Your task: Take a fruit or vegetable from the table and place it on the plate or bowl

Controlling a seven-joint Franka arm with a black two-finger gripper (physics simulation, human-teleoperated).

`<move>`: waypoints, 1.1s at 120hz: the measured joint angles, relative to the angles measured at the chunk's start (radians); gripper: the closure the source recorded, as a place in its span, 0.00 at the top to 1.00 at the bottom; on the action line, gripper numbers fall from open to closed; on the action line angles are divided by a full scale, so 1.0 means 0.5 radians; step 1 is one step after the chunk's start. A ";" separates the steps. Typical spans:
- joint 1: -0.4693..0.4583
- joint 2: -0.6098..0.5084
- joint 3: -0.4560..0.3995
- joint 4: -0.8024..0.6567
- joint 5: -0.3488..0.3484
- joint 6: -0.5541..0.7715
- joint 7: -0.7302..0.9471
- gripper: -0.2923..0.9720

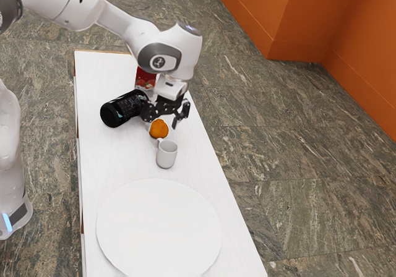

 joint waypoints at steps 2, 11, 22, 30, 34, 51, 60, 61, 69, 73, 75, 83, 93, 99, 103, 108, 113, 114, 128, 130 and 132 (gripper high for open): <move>0.001 0.003 0.000 0.000 0.000 0.003 0.000 0.77; 0.004 0.013 0.000 0.001 0.002 0.015 -0.001 0.77; 0.008 0.034 0.000 0.003 0.003 0.033 -0.002 0.77; 0.008 0.044 0.000 0.006 0.003 0.043 -0.002 0.77; 0.009 0.045 0.000 0.006 0.003 0.047 -0.003 0.77; 0.009 0.054 0.000 0.005 0.004 0.060 -0.004 0.75; 0.011 0.058 0.000 0.004 0.004 0.072 -0.005 0.69; 0.011 0.058 0.000 0.004 0.004 0.073 -0.006 0.68; 0.018 0.059 0.000 0.004 0.004 0.080 -0.007 0.59; 0.019 0.059 0.000 0.004 0.004 0.082 -0.007 0.55; 0.020 0.059 0.000 0.004 0.004 0.084 -0.008 0.53; 0.020 0.058 0.000 0.006 0.004 0.087 -0.010 0.50; 0.018 0.055 0.000 0.020 0.004 0.086 -0.013 0.49; 0.010 0.038 -0.001 0.040 0.003 0.078 -0.014 0.47; -0.003 -0.002 -0.011 0.067 0.002 0.058 -0.015 0.46; -0.024 -0.075 -0.023 0.094 0.001 0.028 -0.016 0.46; -0.078 -0.166 -0.037 0.109 0.000 -0.010 -0.019 0.47; -0.089 -0.183 -0.041 0.111 0.000 -0.018 -0.020 0.47; -0.201 -0.362 -0.288 0.133 -0.021 -0.157 -0.049 0.47; -0.215 -0.370 -0.336 0.134 -0.034 -0.174 -0.054 0.47; -0.226 -0.376 -0.389 0.134 -0.051 -0.189 -0.059 0.47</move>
